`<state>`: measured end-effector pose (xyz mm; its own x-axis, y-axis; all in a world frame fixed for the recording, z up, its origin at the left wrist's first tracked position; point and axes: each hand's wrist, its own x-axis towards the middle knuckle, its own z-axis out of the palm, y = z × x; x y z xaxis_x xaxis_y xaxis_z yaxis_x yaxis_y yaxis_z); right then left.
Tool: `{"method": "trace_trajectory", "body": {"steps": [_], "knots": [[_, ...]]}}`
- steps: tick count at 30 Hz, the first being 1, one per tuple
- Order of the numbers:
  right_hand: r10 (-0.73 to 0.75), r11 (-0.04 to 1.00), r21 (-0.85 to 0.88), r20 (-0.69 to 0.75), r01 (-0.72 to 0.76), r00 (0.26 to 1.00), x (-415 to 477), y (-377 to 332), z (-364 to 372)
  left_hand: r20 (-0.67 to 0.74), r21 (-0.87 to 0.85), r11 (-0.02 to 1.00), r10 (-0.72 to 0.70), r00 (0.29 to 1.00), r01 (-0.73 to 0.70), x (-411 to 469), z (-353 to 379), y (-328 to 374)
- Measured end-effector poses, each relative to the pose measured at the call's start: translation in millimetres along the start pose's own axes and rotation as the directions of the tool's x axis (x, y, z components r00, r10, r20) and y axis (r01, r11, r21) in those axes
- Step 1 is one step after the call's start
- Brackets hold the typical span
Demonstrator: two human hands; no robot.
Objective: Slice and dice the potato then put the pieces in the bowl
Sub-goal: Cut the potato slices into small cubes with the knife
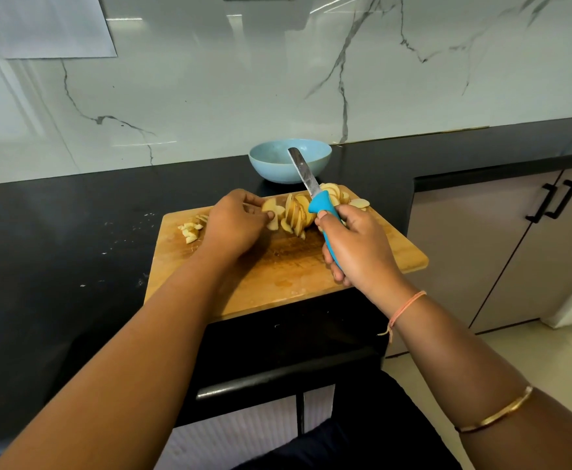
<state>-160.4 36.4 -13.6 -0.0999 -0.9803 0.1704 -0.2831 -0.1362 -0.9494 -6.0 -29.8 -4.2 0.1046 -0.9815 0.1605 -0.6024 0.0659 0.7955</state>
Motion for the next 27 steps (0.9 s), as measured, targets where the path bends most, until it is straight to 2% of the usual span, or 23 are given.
{"method": "trace_trajectory", "body": {"steps": [3, 6, 9, 11, 13, 16, 22, 27], "knots": [[0.007, 1.0, -0.01, 0.003, -0.007, 1.0, 0, -1, 1, 0.033, 0.025, 1.0, -0.009, 0.999, 0.009, -3, -14, -3], [0.021, 0.998, -0.061, 0.023, -0.019, 1.0, -1, -5, 1, 0.077, 0.132, 0.991, -0.042, 0.996, 0.031, -7, -19, -5], [0.012, 0.984, -0.178, 0.061, 0.0, 0.998, -3, -10, 0, 0.029, 0.252, 0.968, -0.025, 0.999, 0.017, -9, -21, -7], [0.003, 0.959, -0.282, 0.129, 0.034, 0.992, -6, -15, -1, 0.017, 0.273, 0.962, -0.012, 1.0, 0.007, -8, -23, -9], [0.002, 0.922, -0.38, 0.195, 0.074, 0.981, -12, -20, -1, 0.087, 0.247, 0.969, -0.016, 0.996, -0.006, -6, -25, -11], [0.003, 0.86, -0.499, 0.217, 0.108, 0.976, -19, -28, 1, 0.214, 0.155, 0.987, -0.064, 0.975, 0.031, -7, -27, -9], [0.057, 0.788, -0.599, 0.299, 0.14, 0.953, -24, -37, 6, 0.204, 0.099, 0.994, -0.07, 0.976, 0.051, -8, -25, -11], [0.094, 0.759, -0.639, 0.295, 0.123, 0.951, -21, -43, 12, 0.185, 0.067, 0.995, -0.078, 0.98, 0.067, -9, -25, -9]]}}
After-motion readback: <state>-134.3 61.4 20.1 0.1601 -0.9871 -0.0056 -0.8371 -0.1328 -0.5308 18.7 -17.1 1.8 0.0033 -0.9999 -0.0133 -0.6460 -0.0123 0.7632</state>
